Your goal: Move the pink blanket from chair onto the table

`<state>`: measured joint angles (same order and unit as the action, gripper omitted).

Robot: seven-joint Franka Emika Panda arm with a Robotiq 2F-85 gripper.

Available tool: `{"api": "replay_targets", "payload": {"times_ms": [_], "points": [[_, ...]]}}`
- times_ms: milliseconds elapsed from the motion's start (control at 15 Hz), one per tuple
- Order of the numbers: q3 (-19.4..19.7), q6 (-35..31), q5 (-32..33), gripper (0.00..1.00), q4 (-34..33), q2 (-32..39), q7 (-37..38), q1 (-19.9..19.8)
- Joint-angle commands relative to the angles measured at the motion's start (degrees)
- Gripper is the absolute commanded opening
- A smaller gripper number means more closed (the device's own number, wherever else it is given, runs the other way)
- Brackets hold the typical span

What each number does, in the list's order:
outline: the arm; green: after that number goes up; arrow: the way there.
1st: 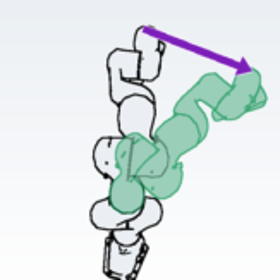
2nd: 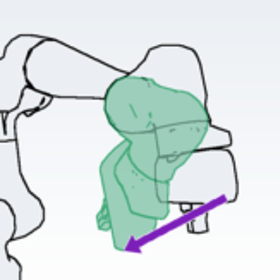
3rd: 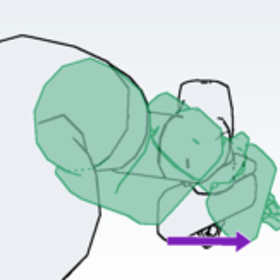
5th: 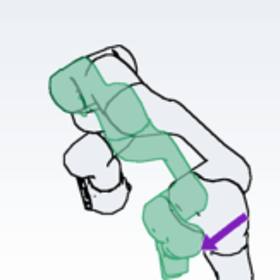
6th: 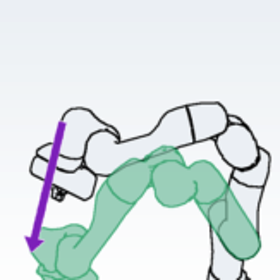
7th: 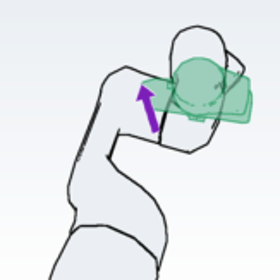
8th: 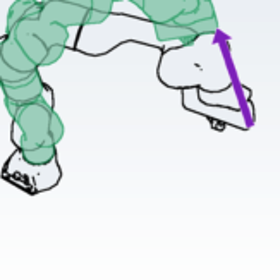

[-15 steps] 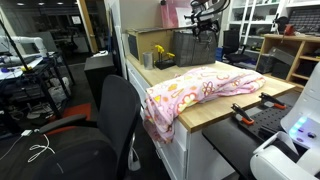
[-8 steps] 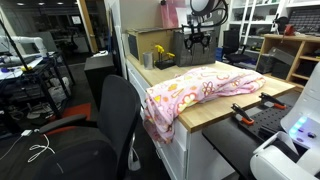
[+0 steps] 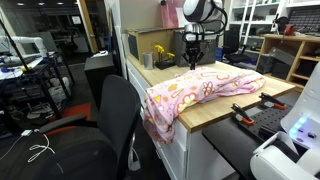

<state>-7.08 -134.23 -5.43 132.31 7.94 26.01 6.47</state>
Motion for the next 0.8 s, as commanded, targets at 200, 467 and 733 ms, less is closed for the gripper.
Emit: {"api": "replay_targets", "payload": {"times_ms": [200,467,733], "points": [[2.7,3.1,6.2,0.0,-5.4,11.2,-4.6,0.9],[5.3,-0.5,8.0,0.0,-8.4,18.0,-3.4,1.2],[9.9,-4.0,11.9,0.0,-11.0,22.5,-1.4,2.9]]}}
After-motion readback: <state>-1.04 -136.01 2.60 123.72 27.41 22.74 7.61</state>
